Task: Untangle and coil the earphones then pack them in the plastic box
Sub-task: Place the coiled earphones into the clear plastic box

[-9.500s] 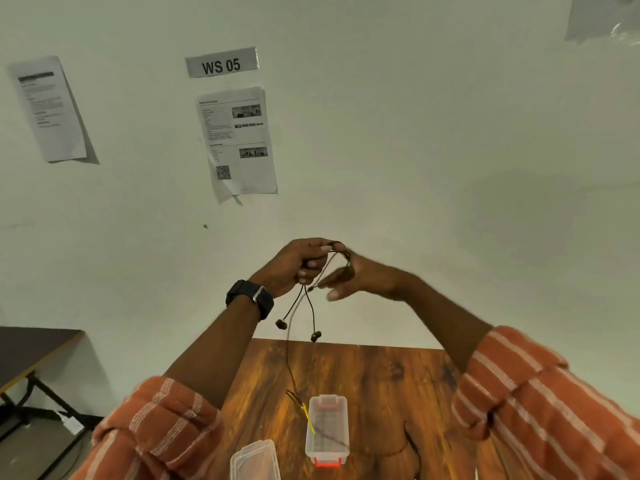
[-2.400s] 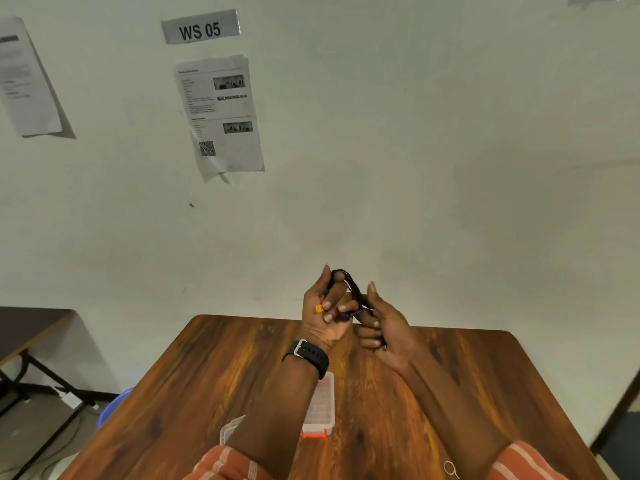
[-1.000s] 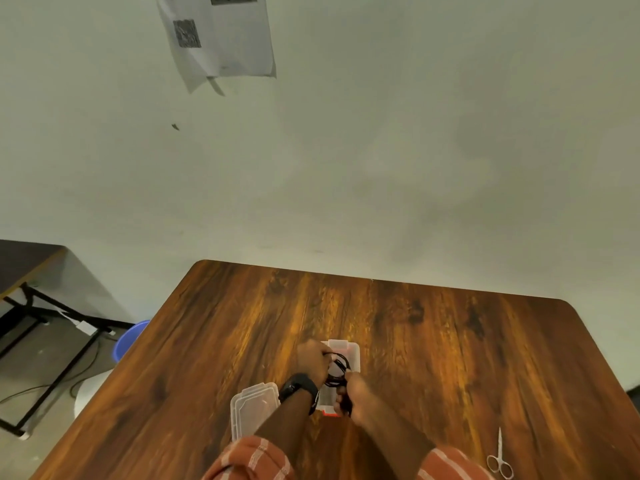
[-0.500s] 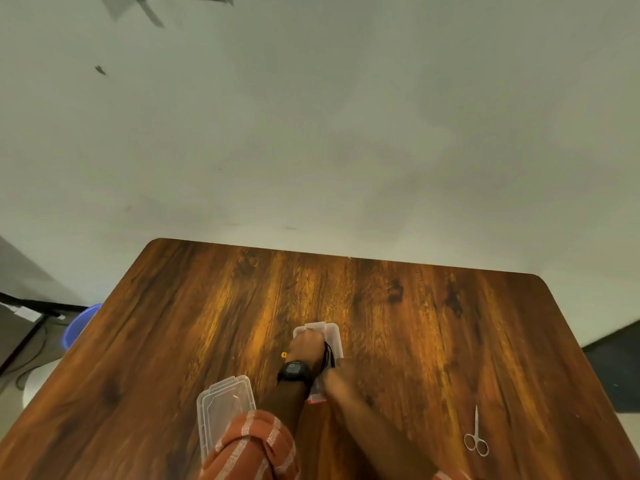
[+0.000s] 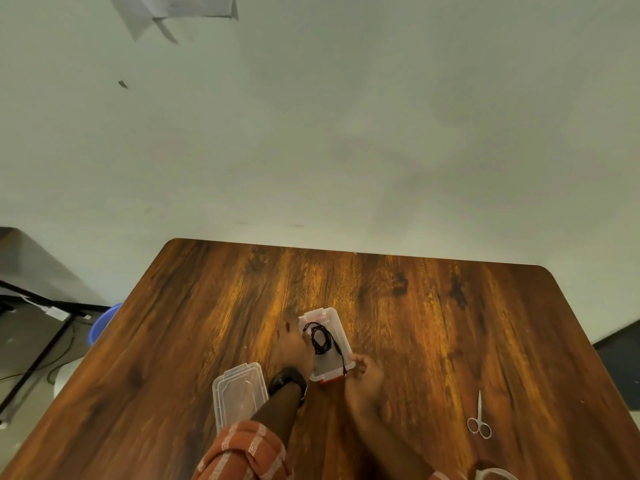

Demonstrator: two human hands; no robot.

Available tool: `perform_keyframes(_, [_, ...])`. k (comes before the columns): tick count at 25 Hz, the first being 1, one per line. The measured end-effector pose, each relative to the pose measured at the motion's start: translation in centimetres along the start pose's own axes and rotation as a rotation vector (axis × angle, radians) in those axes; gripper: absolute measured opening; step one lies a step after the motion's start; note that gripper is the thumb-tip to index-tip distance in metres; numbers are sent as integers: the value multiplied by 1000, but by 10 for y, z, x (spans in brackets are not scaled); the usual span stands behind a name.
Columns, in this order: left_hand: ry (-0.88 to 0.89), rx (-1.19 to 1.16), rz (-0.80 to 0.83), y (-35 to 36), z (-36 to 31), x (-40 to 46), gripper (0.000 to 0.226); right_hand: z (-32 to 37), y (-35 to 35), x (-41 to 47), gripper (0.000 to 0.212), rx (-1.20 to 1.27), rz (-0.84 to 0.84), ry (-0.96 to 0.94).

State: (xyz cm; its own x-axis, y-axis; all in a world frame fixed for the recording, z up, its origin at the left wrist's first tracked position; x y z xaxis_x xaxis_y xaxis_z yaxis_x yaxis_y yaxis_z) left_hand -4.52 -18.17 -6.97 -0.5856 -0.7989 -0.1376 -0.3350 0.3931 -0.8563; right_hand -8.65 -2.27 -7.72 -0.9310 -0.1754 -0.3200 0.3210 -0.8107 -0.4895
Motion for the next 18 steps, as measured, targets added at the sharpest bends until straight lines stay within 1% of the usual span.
perform_keyframes(2, [-144,-85,58,4,13,-10,27,-6,-1,1,35,-182,110,-71])
perform_keyframes(4, [-171,-119,106,9,18,-19,23,-13,-4,1,35,-287,231,-148])
perform_keyframes(6, [-172,-142,102,11,18,-25,24,-20,-11,-2,30,-325,290,-227])
perform_keyframes(8, [-163,-124,104,13,13,-33,24,-25,-19,-7,23,-350,303,-267])
perform_keyframes(11, [-150,-112,145,15,6,-41,20,-31,-29,-13,16,-334,319,-275])
perform_keyframes(14, [-182,-80,207,23,5,-53,15,-39,-42,-20,14,-414,305,-287])
perform_keyframes(16, [-195,-40,234,33,6,-64,16,-48,-55,-29,17,-489,300,-303])
perform_keyframes(18, [-165,-29,273,42,6,-76,20,-58,-66,-38,21,-525,309,-324])
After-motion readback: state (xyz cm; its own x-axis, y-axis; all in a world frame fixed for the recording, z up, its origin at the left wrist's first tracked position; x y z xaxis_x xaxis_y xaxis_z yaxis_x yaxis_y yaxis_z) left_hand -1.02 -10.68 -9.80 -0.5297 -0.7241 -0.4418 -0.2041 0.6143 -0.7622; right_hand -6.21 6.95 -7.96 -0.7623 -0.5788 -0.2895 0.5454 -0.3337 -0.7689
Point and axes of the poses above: each hand's wrist, its own x-axis towards the middle knuckle, its own y-axis out of the palm, z = x × y, the point moved 3 cm from there along x, towards the middle knuckle, and after that the axes turned 1 degree about -y, right-handed, at the moved point
